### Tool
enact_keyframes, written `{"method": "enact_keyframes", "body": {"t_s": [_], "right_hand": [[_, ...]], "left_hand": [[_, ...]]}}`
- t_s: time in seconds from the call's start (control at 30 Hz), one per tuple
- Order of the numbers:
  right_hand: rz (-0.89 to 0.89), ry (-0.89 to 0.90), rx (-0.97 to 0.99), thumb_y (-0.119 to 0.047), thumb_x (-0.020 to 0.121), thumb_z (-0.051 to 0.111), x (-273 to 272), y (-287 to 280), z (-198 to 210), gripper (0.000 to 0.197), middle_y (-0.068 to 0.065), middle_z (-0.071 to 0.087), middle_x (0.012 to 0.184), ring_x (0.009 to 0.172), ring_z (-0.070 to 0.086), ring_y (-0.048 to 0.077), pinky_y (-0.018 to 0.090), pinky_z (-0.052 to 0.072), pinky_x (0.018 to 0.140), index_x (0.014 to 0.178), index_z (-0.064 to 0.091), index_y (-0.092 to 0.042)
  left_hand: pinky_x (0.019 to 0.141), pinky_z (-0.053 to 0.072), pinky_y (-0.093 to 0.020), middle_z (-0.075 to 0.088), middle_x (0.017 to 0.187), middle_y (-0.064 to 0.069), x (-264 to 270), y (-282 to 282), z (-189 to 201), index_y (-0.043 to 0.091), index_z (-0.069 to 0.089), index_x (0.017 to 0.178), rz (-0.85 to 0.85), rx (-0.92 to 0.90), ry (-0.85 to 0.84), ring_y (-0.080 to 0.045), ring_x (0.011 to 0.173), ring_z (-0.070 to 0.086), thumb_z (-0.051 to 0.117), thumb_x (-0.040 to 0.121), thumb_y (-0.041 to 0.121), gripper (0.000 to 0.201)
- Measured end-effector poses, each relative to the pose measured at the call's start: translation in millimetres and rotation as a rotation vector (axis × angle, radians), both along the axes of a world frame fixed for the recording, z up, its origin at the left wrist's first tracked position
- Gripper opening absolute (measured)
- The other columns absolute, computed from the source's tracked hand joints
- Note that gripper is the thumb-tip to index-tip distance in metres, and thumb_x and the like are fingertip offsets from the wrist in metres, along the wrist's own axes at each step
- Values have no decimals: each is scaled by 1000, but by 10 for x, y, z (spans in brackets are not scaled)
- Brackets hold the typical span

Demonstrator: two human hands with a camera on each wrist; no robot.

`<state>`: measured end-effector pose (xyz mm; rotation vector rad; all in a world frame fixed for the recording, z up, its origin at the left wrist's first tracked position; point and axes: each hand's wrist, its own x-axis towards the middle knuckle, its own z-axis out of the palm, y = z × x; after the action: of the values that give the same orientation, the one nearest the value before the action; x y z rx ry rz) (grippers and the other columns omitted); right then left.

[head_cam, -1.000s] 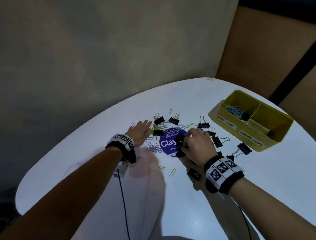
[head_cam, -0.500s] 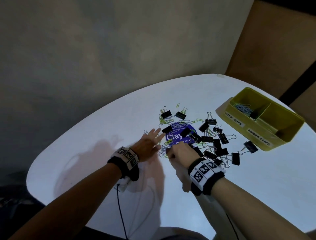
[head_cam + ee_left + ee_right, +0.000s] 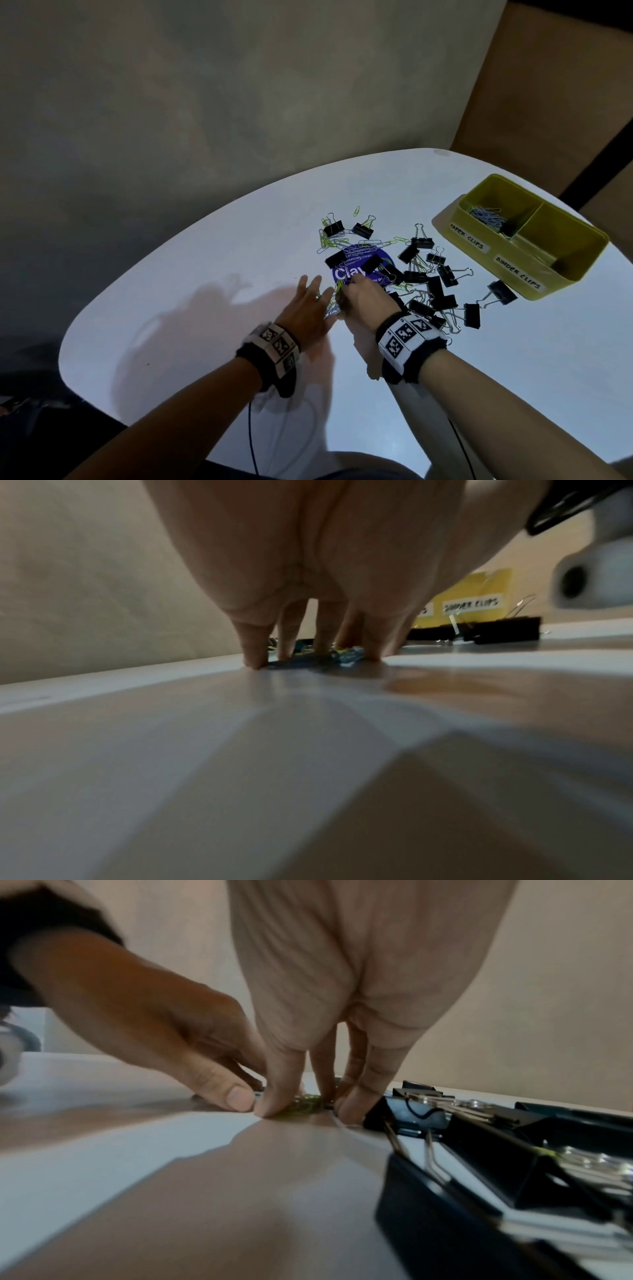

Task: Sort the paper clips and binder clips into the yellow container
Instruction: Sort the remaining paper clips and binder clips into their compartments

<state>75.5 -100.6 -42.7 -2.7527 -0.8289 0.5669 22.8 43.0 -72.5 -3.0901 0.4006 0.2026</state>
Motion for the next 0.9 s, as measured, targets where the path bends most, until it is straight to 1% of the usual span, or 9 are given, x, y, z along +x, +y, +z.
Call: {"method": "enact_keyframes", "body": {"t_s": [0.03, 0.07, 0.17, 0.3, 0.4, 0.5, 0.7, 0.8, 0.9], "right_hand": [[0, -5, -5, -19, 88, 61, 13, 7, 22, 27, 17, 54, 116, 105, 59, 33, 34, 46, 89, 110, 62, -3], [6, -14, -13, -15, 90, 57, 28, 7, 40, 24, 16, 55, 114, 104, 60, 33, 34, 46, 87, 109, 63, -3], [45, -36, -58, -8, 91, 50, 57, -4, 61, 21, 15, 59, 103, 102, 61, 32, 35, 47, 83, 106, 64, -4], [115, -49, -113, -9, 93, 47, 54, -41, 83, 22, 17, 60, 107, 102, 61, 34, 38, 48, 82, 106, 63, -3], [179, -86, -132, -9, 96, 43, 24, -53, 96, 26, 18, 58, 112, 104, 59, 35, 39, 47, 84, 113, 62, -2], [205, -111, -134, -11, 98, 41, 20, -80, 91, 29, 18, 56, 114, 106, 58, 34, 41, 48, 86, 117, 61, -3], [202, -90, -113, -10, 97, 42, 21, -116, 85, 27, 17, 54, 116, 107, 57, 33, 41, 49, 89, 117, 58, -3], [186, -84, -76, -16, 95, 44, -3, -149, 116, 23, 18, 57, 109, 101, 59, 34, 42, 49, 85, 108, 60, -4], [136, -66, -70, -12, 88, 47, -2, -181, 130, 12, 16, 63, 91, 89, 61, 35, 39, 49, 75, 80, 56, -12]], "left_hand": [[104, 43, -43, 64, 115, -18, -18, -38, -29, 4, 64, 112, -15, 26, -51, -32, 119, 51, 69, 76, 34, 48], [94, 50, -40, 68, 103, -15, -28, -71, -52, 5, 69, 100, -24, 11, -107, -33, 109, 53, 69, 73, 27, 34], [82, 48, -29, 69, 89, -13, 16, -93, -68, 7, 70, 83, 16, -60, -137, -29, 93, 47, 66, 68, 5, 15], [83, 39, -37, 66, 93, -17, 88, -71, 94, 1, 65, 89, -37, -101, -24, -34, 91, 57, 54, 86, 9, 14], [79, 38, -34, 64, 98, -15, 135, 25, 209, 5, 66, 93, 13, -187, 48, -33, 93, 56, 62, 84, 22, 20], [71, 36, -30, 62, 94, -11, 144, 120, 266, 8, 66, 90, -43, -195, 150, -28, 88, 55, 68, 80, 30, 24], [77, 44, -35, 61, 101, -12, 160, 124, 304, 7, 66, 99, -75, -193, 161, -30, 90, 57, 63, 83, 19, 21], [73, 45, -37, 63, 95, -14, 143, 113, 312, 5, 63, 91, -82, -141, 138, -34, 86, 58, 55, 84, 16, 15], [70, 43, -38, 63, 90, -15, 139, 92, 353, 4, 61, 82, -76, -102, 159, -33, 83, 57, 49, 84, 11, 14]]}}
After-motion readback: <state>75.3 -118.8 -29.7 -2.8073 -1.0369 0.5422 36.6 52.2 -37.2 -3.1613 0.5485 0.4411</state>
